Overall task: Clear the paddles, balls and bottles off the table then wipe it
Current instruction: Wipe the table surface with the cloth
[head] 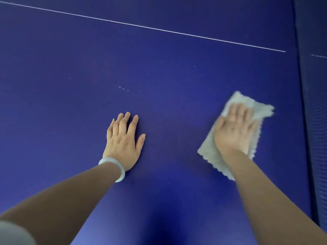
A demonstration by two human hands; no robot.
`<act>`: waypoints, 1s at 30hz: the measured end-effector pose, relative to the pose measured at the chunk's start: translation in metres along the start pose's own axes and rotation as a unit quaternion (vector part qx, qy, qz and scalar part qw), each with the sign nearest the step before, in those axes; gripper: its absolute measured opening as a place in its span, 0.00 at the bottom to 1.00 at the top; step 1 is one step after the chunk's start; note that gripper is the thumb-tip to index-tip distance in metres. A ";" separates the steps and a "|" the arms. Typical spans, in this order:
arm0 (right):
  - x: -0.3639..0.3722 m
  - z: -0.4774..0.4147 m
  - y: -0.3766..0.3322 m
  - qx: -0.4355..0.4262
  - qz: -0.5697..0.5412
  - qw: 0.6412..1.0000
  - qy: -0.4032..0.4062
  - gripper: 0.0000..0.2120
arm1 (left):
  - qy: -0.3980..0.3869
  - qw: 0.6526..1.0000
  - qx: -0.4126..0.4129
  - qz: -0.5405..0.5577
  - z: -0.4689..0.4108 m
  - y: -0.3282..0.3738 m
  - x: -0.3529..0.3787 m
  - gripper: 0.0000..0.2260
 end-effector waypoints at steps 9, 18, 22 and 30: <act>0.009 0.060 -0.013 -0.274 0.070 0.959 0.029 0.28 | -0.003 1.000 0.001 0.006 0.000 0.000 0.001 0.30; 0.015 0.162 0.039 0.060 -0.018 0.998 -0.026 0.29 | -0.003 1.000 0.011 0.016 0.001 0.001 0.002 0.28; 0.011 0.161 -0.042 0.025 -0.005 0.999 -0.030 0.30 | -0.004 1.000 0.019 0.015 0.001 0.001 0.002 0.27; 0.017 0.135 -0.008 0.057 -0.029 0.997 -0.031 0.30 | -0.021 0.999 0.029 0.007 0.003 0.000 0.003 0.30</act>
Point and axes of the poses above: each hand's wrist, its own z-axis away from the middle knuckle, its own x-axis out of the palm, y = z × x, the point moved 7 cm from there along -z, towards the middle knuckle, and after that the axes turned 15 degrees about z, right-handed, at the moved point
